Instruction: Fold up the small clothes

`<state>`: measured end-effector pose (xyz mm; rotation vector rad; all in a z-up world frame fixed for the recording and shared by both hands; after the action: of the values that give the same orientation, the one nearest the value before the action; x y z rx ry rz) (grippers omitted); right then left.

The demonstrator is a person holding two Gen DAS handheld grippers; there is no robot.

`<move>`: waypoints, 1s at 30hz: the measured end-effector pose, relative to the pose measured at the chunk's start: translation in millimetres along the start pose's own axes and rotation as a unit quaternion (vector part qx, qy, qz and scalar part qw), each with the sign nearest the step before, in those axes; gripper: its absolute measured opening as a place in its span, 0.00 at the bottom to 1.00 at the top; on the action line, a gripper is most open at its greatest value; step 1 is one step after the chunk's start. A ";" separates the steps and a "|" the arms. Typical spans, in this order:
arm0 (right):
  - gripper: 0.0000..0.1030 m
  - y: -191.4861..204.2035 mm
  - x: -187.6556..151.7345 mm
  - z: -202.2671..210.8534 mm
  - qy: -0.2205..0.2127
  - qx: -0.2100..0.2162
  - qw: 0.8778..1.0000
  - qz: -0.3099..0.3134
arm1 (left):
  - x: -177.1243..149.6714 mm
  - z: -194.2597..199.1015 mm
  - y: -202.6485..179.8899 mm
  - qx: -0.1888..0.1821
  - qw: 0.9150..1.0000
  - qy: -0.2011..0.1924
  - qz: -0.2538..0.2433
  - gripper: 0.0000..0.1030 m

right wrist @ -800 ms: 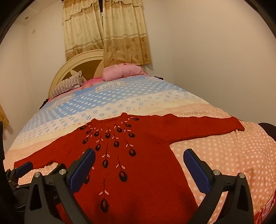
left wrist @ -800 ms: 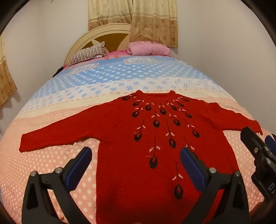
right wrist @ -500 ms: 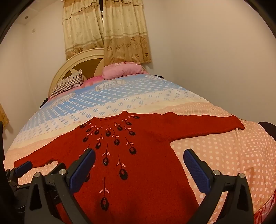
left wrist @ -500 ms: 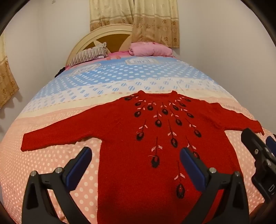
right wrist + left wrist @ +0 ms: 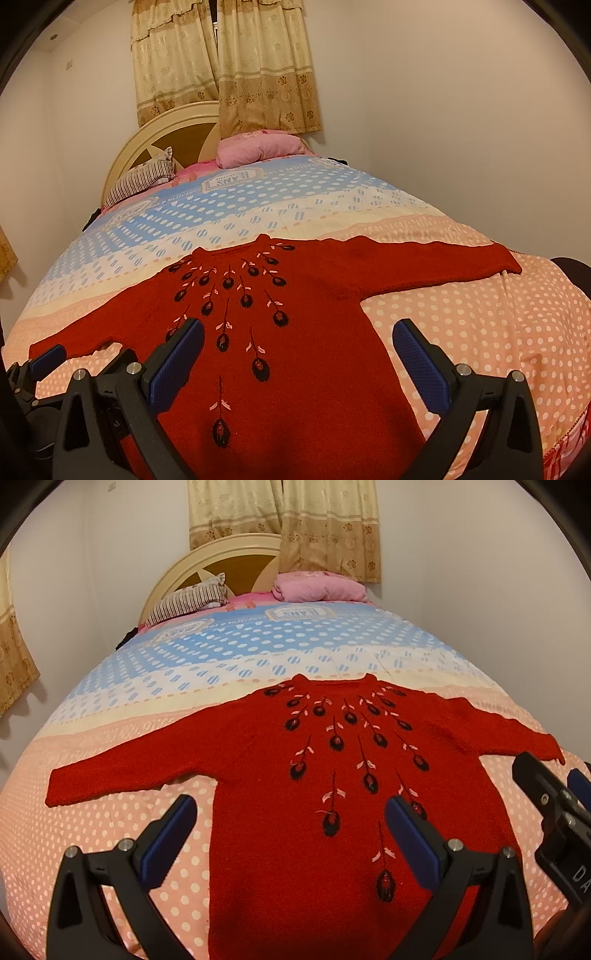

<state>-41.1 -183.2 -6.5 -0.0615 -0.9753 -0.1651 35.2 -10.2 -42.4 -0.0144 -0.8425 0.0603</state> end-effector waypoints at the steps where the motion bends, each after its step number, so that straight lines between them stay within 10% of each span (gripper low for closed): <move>1: 0.99 0.0 -0.1 0.0 0.000 0.000 1.000 0.000 | 0.1 -0.6 1.4 -0.001 1.000 0.001 0.000 1.00; 30: 0.99 3.6 2.1 -2.6 0.007 -0.002 1.000 0.006 | -2.9 -2.4 3.0 -0.006 1.000 0.005 0.004 1.00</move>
<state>-37.2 -180.2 -6.2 -0.0693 -0.9611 -0.1551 34.9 -7.3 -46.2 -0.0301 -0.8321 0.0622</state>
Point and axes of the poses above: each gripper's, at about its wrist camera, not at the fingertips, and z roughly against the way its jaws point, y to its left, x to its top, the point moved 6 cm from there along -z, roughly the way its jaws point, and after that the axes turned 7 degrees about z, right-handed, at the moved point
